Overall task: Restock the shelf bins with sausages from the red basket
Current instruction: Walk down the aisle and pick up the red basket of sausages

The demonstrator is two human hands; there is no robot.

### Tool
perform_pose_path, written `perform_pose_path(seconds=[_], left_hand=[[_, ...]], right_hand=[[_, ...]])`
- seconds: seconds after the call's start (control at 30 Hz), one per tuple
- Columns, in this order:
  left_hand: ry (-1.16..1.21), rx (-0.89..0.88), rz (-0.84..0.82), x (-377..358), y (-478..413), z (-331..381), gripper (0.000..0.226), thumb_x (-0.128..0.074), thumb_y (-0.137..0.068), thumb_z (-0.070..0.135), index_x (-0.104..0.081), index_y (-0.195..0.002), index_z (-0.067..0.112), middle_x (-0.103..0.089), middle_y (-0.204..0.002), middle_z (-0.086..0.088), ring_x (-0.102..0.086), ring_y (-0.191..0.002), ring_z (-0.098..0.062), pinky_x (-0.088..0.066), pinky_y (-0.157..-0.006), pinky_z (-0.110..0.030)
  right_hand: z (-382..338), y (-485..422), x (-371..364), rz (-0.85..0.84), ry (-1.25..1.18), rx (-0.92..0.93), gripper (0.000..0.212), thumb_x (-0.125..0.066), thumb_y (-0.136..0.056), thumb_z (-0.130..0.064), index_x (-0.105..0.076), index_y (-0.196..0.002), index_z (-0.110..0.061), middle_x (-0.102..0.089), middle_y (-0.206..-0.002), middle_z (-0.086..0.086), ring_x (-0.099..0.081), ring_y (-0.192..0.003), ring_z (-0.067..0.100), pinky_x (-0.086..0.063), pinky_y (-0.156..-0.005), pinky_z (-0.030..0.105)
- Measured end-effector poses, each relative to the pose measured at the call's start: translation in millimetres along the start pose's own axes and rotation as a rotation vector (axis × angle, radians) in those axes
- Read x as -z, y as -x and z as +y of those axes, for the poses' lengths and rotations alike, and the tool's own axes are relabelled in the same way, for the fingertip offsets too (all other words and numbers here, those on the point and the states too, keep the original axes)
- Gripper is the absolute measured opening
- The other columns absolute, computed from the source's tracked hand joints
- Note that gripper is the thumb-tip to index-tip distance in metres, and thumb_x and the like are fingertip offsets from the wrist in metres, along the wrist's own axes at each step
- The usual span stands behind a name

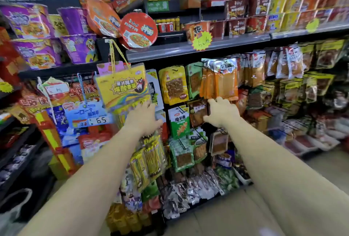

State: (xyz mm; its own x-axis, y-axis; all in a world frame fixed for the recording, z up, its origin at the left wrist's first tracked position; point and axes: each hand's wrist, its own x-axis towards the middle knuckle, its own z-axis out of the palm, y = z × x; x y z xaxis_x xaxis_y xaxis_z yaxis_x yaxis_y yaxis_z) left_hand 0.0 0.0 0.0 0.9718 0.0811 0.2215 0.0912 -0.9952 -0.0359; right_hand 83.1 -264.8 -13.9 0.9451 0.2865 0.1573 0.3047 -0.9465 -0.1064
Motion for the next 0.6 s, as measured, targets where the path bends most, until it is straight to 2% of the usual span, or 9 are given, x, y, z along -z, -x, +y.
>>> perform_pose_path(seconds=[0.1, 0.2, 0.33, 0.5, 0.6], left_hand=[[-0.008, -0.112, -0.128, -37.9, -8.1, 32.7, 0.073, -0.046, -0.094, 0.06, -0.028, -0.153, 0.02, -0.03, -0.158, -0.006, -0.035, -0.141, -0.03, -0.052, -0.095, -0.048], [-0.006, -0.215, -0.226, -79.6, -11.5, 78.1, 0.074, -0.044, -0.094, 0.062, -0.027, -0.154, 0.022, -0.03, -0.158, -0.005, -0.039, -0.137, -0.03, -0.055, -0.089, -0.047], [0.058, -0.316, -0.332, -122.6, -9.8, 145.9, 0.073, -0.047, -0.096, 0.056, -0.026, -0.155, 0.02, -0.03, -0.157, -0.008, -0.034, -0.14, -0.032, -0.05, -0.098, -0.049], [0.104, -0.466, -0.442, -167.0, -4.0, 240.5, 0.073, -0.05, -0.094, 0.055, -0.029, -0.154, 0.021, -0.036, -0.153, -0.007, -0.04, -0.137, -0.032, -0.05, -0.098, -0.05], [0.09, -0.567, -0.488, -183.5, -2.5, 304.4, 0.072, -0.05, -0.094, 0.054, -0.03, -0.154, 0.019, -0.038, -0.152, -0.009, -0.04, -0.137, -0.032, -0.047, -0.102, -0.048]], right_hand=[[35.3, 28.2, -28.8, -0.109, 0.026, -0.146, 0.077, -0.057, -0.09, -0.06, -0.033, -0.15, -0.019, -0.039, -0.147, 0.014, -0.04, -0.133, 0.037, -0.043, -0.098, 0.051], [79.1, 68.4, -60.0, -0.165, 0.023, -0.27, 0.073, -0.056, -0.089, -0.059, -0.036, -0.146, -0.018, -0.042, -0.143, 0.014, -0.043, -0.13, 0.038, -0.044, -0.096, 0.05], [135.2, 124.4, -90.7, -0.23, -0.003, -0.437, 0.074, -0.058, -0.087, -0.062, -0.038, -0.144, -0.018, -0.042, -0.143, 0.014, -0.044, -0.13, 0.038, -0.044, -0.098, 0.051], [212.0, 201.3, -127.9, -0.245, -0.03, -0.647, 0.073, -0.065, -0.086, -0.057, -0.041, -0.14, -0.014, -0.043, -0.143, 0.015, -0.045, -0.13, 0.035, -0.044, -0.098, 0.049], [254.5, 242.1, -142.5, -0.287, -0.069, -0.788, 0.079, -0.065, -0.085, -0.059, -0.038, -0.145, -0.016, -0.043, -0.144, 0.012, -0.044, -0.131, 0.034, -0.043, -0.099, 0.048]])
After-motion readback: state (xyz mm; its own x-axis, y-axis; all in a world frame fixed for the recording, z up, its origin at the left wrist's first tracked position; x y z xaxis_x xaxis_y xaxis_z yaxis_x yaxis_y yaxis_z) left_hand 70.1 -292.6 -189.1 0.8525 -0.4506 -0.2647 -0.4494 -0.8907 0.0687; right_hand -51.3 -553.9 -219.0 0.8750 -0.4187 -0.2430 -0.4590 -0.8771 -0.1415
